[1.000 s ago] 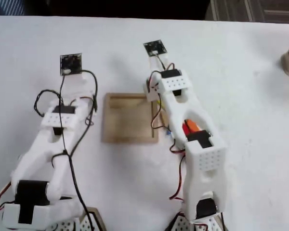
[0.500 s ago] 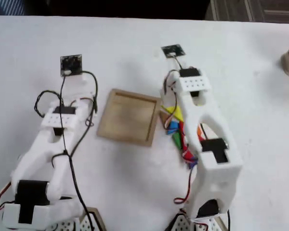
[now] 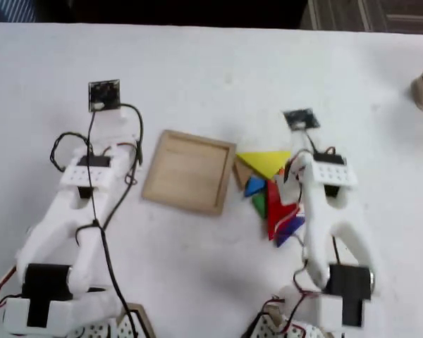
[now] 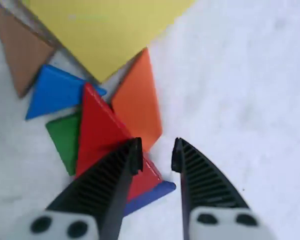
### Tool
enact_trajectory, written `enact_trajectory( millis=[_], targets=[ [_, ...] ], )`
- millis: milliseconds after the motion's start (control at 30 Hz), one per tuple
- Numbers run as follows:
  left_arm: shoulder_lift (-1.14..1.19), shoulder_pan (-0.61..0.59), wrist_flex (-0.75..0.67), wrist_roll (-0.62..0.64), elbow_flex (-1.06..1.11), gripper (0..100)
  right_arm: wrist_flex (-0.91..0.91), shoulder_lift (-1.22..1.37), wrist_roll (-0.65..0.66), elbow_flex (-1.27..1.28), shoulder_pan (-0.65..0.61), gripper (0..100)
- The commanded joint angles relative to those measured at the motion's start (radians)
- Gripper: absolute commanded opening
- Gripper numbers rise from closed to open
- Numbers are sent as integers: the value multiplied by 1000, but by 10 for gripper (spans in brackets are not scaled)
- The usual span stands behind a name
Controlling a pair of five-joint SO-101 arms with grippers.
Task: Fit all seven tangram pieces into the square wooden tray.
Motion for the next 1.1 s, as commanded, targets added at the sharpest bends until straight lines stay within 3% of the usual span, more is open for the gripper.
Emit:
enact_trajectory(
  millis=[0,267,400,567,700,833,967,1067],
  targets=[
    [-5,-8,-26,-2,-12,23,-19,-122,172,133,15,102],
    [-5,-10,-26,-2,-11,23,15,-509,183,339,87,100],
    [-5,-10,-26,-2,-9,23,188,-650,302,373,-21,24],
    [-5,-10,-26,-2,-11,23,300,-745,308,358,-203,18],
    [-5,-10,-26,-2,-11,23,308,-684,308,358,-317,18],
    [-5,-10,-26,-2,-11,23,282,-476,319,347,-329,18],
    [-5,-10,-26,-2,-11,23,249,-234,324,293,-292,18],
    [-5,-10,-26,-2,-11,23,237,-130,390,242,-185,18]
  ],
)
